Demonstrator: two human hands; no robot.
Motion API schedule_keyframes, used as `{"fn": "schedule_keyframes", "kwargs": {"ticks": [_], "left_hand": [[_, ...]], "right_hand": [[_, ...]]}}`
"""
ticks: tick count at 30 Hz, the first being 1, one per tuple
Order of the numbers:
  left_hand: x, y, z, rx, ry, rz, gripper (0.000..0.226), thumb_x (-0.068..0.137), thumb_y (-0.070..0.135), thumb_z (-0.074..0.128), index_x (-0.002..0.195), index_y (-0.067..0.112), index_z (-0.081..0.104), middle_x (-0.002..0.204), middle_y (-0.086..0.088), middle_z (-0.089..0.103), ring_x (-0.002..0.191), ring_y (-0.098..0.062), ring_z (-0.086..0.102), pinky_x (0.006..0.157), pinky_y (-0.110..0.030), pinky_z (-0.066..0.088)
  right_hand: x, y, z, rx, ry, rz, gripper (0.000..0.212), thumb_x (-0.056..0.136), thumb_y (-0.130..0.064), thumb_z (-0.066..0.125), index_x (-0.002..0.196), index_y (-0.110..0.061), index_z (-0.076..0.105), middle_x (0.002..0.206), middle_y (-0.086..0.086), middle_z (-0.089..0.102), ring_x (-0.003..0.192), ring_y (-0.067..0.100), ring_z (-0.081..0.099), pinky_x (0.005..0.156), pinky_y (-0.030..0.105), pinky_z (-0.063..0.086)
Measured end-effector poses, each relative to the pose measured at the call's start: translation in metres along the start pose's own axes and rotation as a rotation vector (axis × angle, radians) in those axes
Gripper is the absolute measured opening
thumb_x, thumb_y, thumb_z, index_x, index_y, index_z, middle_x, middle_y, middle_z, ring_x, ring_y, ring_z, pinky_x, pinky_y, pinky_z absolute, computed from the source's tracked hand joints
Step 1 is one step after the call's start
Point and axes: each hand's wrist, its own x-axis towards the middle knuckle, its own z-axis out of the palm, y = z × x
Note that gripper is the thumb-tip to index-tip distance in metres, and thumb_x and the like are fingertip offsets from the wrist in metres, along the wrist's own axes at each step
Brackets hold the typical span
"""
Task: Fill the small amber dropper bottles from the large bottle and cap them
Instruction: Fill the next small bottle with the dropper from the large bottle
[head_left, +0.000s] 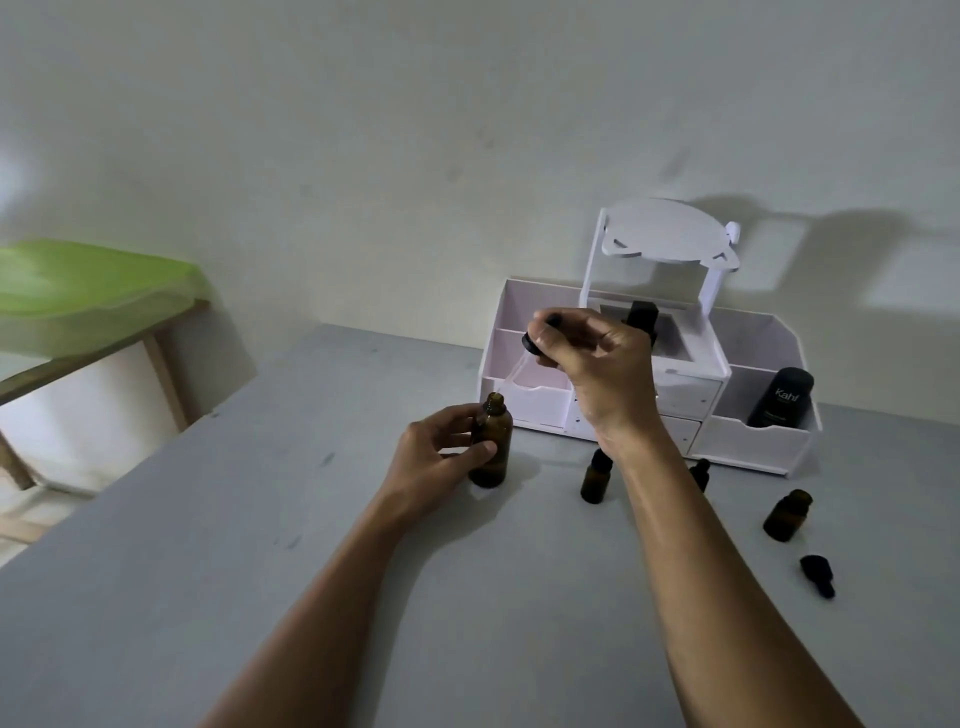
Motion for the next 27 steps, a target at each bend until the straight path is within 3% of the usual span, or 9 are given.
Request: {"fn": "schedule_keyframes", "kwargs": {"ticks": [6, 13, 19, 24, 27], "left_hand": [[0.001, -0.002, -0.001, -0.005, -0.01, 0.014, 0.045, 0.085, 0.008, 0.076, 0.128, 0.016, 0.067, 0.113, -0.001, 0.075, 0.104, -0.011, 0.072, 0.088, -0.021, 0.055], [0.002, -0.003, -0.001, 0.003, 0.004, 0.013, 0.044, 0.083, 0.012, 0.078, 0.126, 0.017, 0.068, 0.111, -0.001, 0.076, 0.104, -0.011, 0.072, 0.09, -0.026, 0.057], [0.001, -0.001, -0.001, 0.009, 0.003, 0.011, 0.041, 0.085, 0.007, 0.077, 0.123, 0.02, 0.068, 0.111, 0.001, 0.075, 0.102, -0.007, 0.072, 0.086, -0.019, 0.055], [0.001, -0.002, -0.002, 0.019, -0.004, 0.023, 0.042, 0.085, 0.008, 0.077, 0.123, 0.022, 0.068, 0.111, 0.001, 0.076, 0.101, -0.006, 0.072, 0.086, -0.018, 0.056], [0.003, -0.004, -0.002, 0.031, -0.007, 0.027, 0.042, 0.085, 0.008, 0.077, 0.125, 0.019, 0.068, 0.11, 0.002, 0.076, 0.101, -0.005, 0.072, 0.086, -0.019, 0.056]], "right_hand": [[0.001, 0.015, 0.017, -0.155, -0.077, -0.03, 0.017, 0.087, -0.015, 0.076, 0.102, -0.007, 0.076, 0.086, 0.001, 0.077, 0.079, 0.009, 0.075, 0.08, 0.025, 0.06], [-0.006, 0.046, 0.018, -0.349, -0.184, 0.058, 0.015, 0.084, -0.018, 0.078, 0.095, -0.008, 0.079, 0.086, 0.001, 0.078, 0.081, 0.008, 0.073, 0.076, 0.012, 0.054], [-0.007, 0.051, 0.02, -0.374, -0.163, 0.043, 0.012, 0.083, -0.017, 0.078, 0.091, -0.008, 0.08, 0.082, 0.002, 0.077, 0.078, 0.011, 0.073, 0.072, 0.011, 0.052], [-0.007, 0.049, 0.026, -0.418, -0.125, 0.006, 0.006, 0.083, -0.013, 0.078, 0.083, -0.007, 0.078, 0.073, 0.0, 0.073, 0.065, 0.007, 0.066, 0.065, 0.007, 0.048], [-0.008, 0.048, 0.029, -0.449, -0.108, -0.005, 0.008, 0.083, -0.014, 0.078, 0.085, -0.006, 0.078, 0.078, 0.003, 0.076, 0.065, 0.005, 0.065, 0.065, 0.004, 0.047]]}}
